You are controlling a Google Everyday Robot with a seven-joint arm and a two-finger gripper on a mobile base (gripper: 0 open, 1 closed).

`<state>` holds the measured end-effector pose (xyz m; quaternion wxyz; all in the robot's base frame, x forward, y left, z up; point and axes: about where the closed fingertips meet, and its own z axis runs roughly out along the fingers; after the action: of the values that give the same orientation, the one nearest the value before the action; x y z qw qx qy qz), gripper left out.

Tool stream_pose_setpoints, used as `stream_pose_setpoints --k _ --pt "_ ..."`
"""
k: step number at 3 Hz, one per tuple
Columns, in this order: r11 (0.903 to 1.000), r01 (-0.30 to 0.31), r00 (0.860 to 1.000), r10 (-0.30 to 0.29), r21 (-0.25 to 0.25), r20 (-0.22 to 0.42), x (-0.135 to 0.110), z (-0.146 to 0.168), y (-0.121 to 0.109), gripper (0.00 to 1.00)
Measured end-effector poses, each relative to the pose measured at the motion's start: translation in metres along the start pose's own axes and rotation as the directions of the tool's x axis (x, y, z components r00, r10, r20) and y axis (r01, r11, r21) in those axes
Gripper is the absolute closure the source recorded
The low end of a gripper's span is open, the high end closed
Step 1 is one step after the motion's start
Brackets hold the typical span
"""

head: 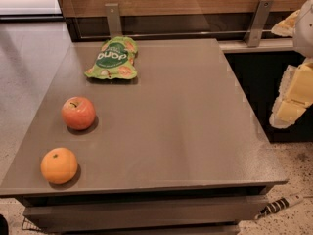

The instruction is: Pick orange

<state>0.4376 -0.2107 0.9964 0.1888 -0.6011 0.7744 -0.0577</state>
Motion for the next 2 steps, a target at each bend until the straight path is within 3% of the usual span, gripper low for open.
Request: stream_pose_setpoints --k 1,2 --pt "1.0000 0.000 1.000 0.000 0.000 0.000 0.0000 -0.0001 0.0000 0.00" --pt "0.9999 -0.007 0.998 0.008 -0.007 0.062 -0.0092 0.0022 0.0042 0.00"
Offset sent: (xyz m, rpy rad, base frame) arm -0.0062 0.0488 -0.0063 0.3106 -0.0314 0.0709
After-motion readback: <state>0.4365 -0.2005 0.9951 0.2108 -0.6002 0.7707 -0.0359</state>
